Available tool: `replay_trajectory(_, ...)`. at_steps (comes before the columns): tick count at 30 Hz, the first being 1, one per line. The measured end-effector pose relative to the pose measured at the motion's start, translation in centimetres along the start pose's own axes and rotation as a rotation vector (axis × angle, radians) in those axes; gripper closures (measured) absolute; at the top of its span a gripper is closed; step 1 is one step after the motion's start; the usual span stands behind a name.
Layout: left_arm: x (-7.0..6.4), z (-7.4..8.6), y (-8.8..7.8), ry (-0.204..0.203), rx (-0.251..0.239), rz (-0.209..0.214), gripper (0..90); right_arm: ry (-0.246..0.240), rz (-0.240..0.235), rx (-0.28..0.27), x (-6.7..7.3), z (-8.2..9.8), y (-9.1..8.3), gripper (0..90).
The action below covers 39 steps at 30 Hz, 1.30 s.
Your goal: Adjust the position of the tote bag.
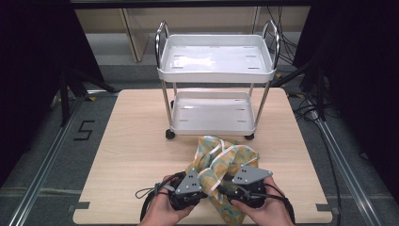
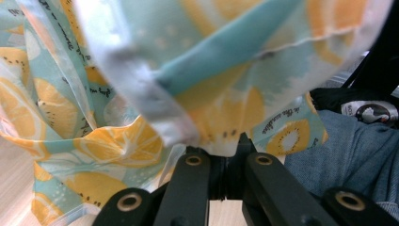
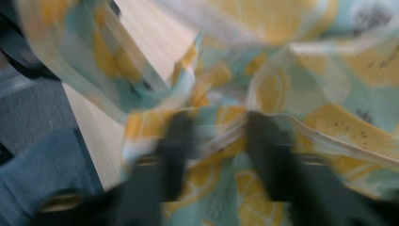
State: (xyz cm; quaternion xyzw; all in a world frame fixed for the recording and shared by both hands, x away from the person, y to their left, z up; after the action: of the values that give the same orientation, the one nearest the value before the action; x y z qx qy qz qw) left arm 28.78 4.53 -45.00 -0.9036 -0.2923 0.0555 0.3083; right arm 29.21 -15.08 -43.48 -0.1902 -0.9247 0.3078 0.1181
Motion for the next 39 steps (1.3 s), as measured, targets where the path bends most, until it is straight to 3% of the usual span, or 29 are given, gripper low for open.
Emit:
replay_trajectory(3, 0.1, 0.0, -0.1, -0.003, -0.014, 0.003, 89.1, 0.013, -0.005, 0.035, -0.3, 0.1, 0.2, 89.9)
replay_trajectory(4, 0.1, 0.0, -0.1, -0.003, -0.014, 0.003, 89.1, 0.032, -0.009, 0.049, -0.2, 0.2, 0.3, 90.0)
replay_trajectory(6, 0.4, -0.1, -0.3, -0.012, -0.019, 0.003, 89.1, 0.012, -0.013, 0.055, -0.4, 0.2, 0.3, 90.0)
replay_trajectory(8, 0.5, -0.1, -0.4, -0.036, -0.030, -0.008, 89.0, 0.030, -0.006, 0.059, -0.3, 0.2, 0.2, 90.0)
replay_trajectory(12, 1.1, -0.2, -0.7, -0.045, -0.039, -0.020, 88.9, 0.045, 0.011, 0.076, -0.5, 0.5, -0.5, 90.0)
replay_trajectory(17, 2.1, -0.6, -1.3, -0.104, -0.064, -0.020, 87.4, 0.036, 0.018, 0.076, -0.7, 0.9, -0.9, 90.0)
replay_trajectory(18, 2.3, -0.7, -1.3, -0.114, -0.070, -0.018, 85.8, 0.052, 0.018, 0.082, -0.6, 0.9, -1.0, 90.0)
replay_trajectory(19, 2.6, -0.8, -1.5, -0.095, -0.064, -0.021, 83.6, 0.043, 0.016, 0.082, -0.6, 0.9, -1.1, 90.0)
replay_trajectory(20, 2.8, -0.8, -1.6, -0.100, -0.064, -0.034, 81.0, 0.027, 0.020, 0.081, -0.8, 1.0, -1.1, 90.0)
replay_trajectory(21, 2.9, -0.8, -1.7, -0.114, -0.065, -0.039, 77.7, 0.043, 0.020, 0.083, -0.8, 1.0, -1.2, 90.0)
replay_trajectory(24, 3.2, -0.7, -2.2, -0.108, -0.056, -0.057, 65.2, 0.051, 0.021, 0.086, -0.9, 1.1, -1.4, 90.0)
replay_trajectory(26, 3.4, -0.7, -2.6, -0.103, -0.076, -0.076, 54.7, 0.059, 0.026, 0.077, -1.0, 1.1, -1.4, 90.0)
replay_trajectory(31, 3.0, -1.2, -3.2, -0.048, -0.099, -0.103, 39.5, 0.057, 0.025, 0.084, -1.1, 1.1, -1.4, 90.0)
replay_trajectory(35, 1.1, -1.7, -1.9, 0.085, -0.072, -0.065, 34.4, 0.053, 0.025, 0.078, -1.1, 1.1, -1.4, 90.0)
replay_trajectory(36, 0.5, -1.7, -1.5, 0.099, -0.068, -0.064, 34.2, 0.042, 0.031, 0.075, -1.2, 1.2, -1.3, 90.0)
replay_trajectory(37, 0.2, -1.8, -0.9, 0.109, -0.070, -0.064, 35.2, 0.066, 0.029, 0.085, -1.1, 1.2, -1.4, 90.0)
replay_trajectory(38, 0.0, -1.8, -0.5, 0.128, -0.046, -0.060, 37.4, 0.055, 0.027, 0.083, -1.2, 1.2, -1.3, 90.0)
replay_trajectory(39, 0.0, -1.8, -0.1, 0.143, -0.040, -0.053, 44.1, 0.050, 0.030, 0.084, -1.2, 1.2, -1.3, 90.0)
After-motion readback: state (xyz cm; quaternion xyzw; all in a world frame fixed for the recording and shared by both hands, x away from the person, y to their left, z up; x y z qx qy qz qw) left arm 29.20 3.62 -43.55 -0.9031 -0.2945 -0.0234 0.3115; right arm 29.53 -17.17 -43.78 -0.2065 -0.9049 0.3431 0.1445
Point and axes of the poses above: each handheld gripper's, and its own axes: y roughly forward along the jaws, z roughly out of its underside, x roughly to its left, the point moved 2 cm from there along y, roughly forward along the jaws, and after that the axes turned 12 degrees about -z, right-handed, at the moved point
